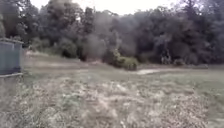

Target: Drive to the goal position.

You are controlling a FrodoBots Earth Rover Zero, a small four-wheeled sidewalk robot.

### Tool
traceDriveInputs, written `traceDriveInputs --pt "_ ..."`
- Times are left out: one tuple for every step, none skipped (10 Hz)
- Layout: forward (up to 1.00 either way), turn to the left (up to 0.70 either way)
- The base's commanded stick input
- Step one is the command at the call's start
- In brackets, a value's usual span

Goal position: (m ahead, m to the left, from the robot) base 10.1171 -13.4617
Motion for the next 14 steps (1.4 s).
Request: traceDriveInputs --pt "0.50 0.00" --pt "0.50 0.00" --pt "0.50 0.00" --pt "0.50 0.00" --pt "0.50 0.00" --pt "0.50 0.00" --pt "0.50 0.00" --pt "0.50 0.00" --pt "0.50 0.00" --pt "0.50 0.00" --pt "0.50 0.00" --pt "0.50 0.00" --pt "0.50 0.00" --pt "0.50 0.00"
